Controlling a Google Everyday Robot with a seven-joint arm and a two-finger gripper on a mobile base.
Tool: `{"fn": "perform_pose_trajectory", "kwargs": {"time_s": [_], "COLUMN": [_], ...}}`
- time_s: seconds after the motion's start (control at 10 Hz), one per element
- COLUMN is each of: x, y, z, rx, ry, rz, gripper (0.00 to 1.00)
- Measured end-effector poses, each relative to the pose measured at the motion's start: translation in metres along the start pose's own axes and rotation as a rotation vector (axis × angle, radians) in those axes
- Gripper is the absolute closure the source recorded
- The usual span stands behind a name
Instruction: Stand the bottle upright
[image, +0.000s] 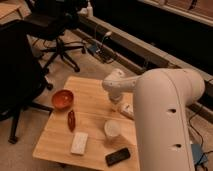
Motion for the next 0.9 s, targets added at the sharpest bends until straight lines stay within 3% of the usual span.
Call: {"fn": "perform_pose_trajectory", "kwargs": {"time_s": [0.9], "x": [0.0016], "y": [-0.0061], "z": [0.0034], "rx": [0.007], "ry": [0.18], "rz": [-0.085], "gripper": [0.46]}}
